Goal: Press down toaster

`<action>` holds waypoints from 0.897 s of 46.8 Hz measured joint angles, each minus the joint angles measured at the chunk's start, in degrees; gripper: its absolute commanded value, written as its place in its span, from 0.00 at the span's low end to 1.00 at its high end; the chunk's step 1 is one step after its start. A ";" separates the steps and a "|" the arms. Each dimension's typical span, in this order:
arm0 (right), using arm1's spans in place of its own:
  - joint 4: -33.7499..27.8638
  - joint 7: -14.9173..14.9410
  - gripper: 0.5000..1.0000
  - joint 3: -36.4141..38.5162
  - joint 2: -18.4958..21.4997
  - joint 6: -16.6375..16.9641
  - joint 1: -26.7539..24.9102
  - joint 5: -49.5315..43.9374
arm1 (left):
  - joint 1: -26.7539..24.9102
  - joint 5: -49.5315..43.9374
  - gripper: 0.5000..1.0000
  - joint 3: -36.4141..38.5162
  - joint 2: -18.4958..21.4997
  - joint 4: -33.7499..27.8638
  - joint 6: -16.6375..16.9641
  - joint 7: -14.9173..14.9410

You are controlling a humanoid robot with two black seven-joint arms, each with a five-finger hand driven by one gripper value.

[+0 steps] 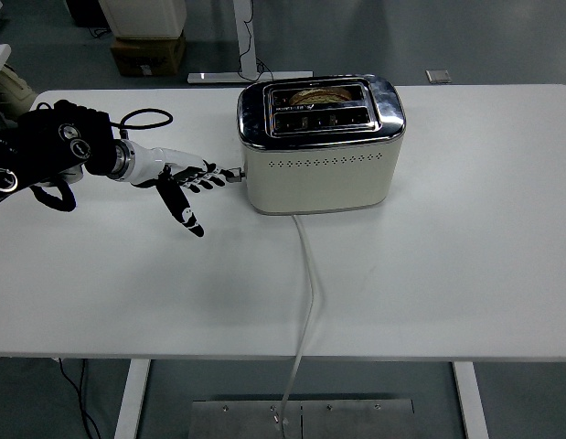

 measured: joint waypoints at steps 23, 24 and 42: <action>0.00 0.01 1.00 0.00 0.00 0.00 0.00 0.00 | -0.39 -0.99 1.00 -0.09 2.01 -0.18 -0.09 0.01; 0.00 0.00 1.00 0.00 0.00 0.00 -0.01 0.00 | -0.39 -0.99 1.00 -0.09 2.12 -0.21 -0.12 0.01; -0.01 0.00 1.00 0.00 0.00 -0.02 -0.01 -0.01 | -2.71 -3.65 1.00 -0.15 6.62 -0.45 -0.66 -0.02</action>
